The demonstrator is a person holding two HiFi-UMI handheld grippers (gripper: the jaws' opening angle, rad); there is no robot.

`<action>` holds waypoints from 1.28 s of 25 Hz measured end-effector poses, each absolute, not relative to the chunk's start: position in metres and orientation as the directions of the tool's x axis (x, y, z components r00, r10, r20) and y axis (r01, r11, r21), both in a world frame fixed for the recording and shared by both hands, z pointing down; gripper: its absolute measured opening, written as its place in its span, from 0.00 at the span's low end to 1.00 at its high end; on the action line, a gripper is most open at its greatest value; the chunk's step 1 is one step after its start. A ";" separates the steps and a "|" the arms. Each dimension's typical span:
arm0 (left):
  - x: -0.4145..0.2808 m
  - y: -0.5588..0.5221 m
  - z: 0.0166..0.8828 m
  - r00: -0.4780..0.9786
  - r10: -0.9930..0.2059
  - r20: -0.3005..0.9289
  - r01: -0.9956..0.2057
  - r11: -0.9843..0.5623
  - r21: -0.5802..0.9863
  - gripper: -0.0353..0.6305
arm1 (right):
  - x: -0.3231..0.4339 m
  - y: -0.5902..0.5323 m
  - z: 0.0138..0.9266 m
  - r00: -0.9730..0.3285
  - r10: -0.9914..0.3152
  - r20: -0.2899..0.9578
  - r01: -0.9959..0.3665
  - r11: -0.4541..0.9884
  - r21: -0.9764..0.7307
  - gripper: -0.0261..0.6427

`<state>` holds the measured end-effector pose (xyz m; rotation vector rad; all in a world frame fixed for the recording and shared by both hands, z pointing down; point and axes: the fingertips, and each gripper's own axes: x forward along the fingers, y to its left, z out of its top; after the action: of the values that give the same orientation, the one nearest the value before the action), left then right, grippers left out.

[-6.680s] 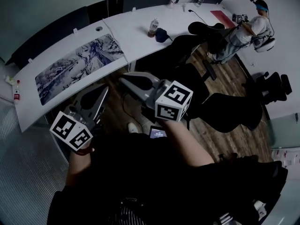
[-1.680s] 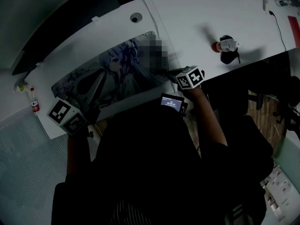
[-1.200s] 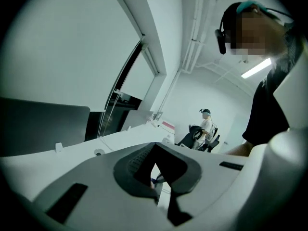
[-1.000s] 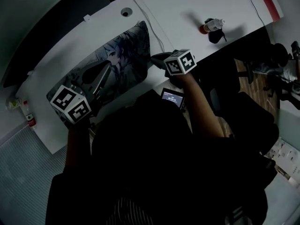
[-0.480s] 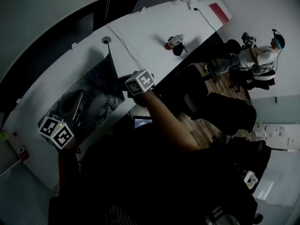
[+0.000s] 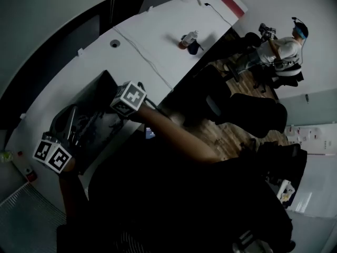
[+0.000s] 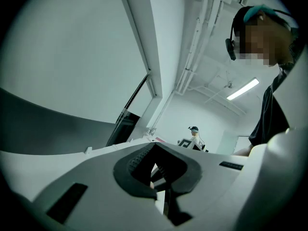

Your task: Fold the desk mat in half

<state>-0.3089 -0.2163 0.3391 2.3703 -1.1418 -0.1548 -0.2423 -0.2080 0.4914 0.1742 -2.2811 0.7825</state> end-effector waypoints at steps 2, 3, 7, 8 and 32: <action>-0.315 -0.217 0.341 0.611 -0.785 0.099 -0.712 -0.490 0.502 0.06 | -0.245 -0.202 0.492 -0.719 0.147 0.679 -0.290 0.825 -0.486 0.06; -0.320 -0.216 0.346 0.598 -0.796 0.096 -0.707 -0.467 0.531 0.06 | -0.248 -0.205 0.493 -0.720 0.145 0.679 -0.280 0.834 -0.475 0.06; -0.396 -0.191 0.360 0.498 -0.860 0.111 -0.740 -0.355 0.571 0.06 | -0.310 -0.187 0.488 -0.722 0.240 0.649 -0.174 0.845 -0.506 0.05; -0.420 -0.180 0.363 0.450 -0.884 0.123 -0.761 -0.308 0.571 0.06 | -0.326 -0.177 0.495 -0.711 0.276 0.647 -0.143 0.844 -0.517 0.06; -0.509 -0.010 0.409 -0.008 -0.970 0.243 -0.798 0.152 0.583 0.06 | -0.494 0.015 0.616 -0.392 0.676 0.624 0.145 0.715 -0.684 0.06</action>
<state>-0.5093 -0.0098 0.4086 1.6833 -1.8425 -0.3746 -0.4939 0.0147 0.6156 -0.6337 -1.9176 0.6651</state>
